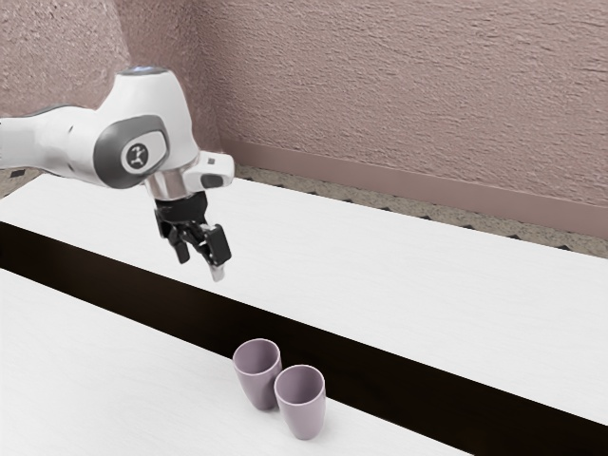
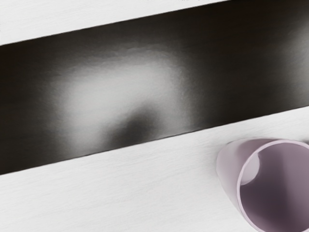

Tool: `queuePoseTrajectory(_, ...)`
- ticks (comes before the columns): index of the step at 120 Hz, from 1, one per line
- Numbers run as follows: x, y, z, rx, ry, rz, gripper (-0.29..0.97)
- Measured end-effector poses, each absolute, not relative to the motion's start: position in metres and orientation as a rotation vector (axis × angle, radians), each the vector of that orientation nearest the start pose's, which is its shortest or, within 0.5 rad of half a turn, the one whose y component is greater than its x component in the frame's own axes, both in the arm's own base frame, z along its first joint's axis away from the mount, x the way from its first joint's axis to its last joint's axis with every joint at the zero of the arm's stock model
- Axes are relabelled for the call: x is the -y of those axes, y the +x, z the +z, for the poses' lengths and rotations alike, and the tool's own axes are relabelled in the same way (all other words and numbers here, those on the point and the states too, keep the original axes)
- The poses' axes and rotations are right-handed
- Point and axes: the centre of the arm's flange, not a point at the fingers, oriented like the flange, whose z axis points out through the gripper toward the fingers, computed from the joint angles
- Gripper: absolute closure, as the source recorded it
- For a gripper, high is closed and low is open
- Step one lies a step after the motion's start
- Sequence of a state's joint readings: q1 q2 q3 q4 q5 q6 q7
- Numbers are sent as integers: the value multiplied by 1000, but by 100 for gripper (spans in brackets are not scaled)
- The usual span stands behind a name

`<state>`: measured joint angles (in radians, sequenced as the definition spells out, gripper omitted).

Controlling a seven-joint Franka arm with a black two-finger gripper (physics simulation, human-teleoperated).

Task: Place the left cup onto the right cup

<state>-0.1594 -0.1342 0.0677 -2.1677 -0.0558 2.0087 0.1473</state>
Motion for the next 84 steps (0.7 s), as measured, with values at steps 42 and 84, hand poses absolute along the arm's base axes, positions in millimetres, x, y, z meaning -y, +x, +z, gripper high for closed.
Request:
queuePoseTrajectory(42,74,488,405,-386,-3166,6,0)
queuePoseTrajectory(84,102,479,383,-454,-3149,141,0)
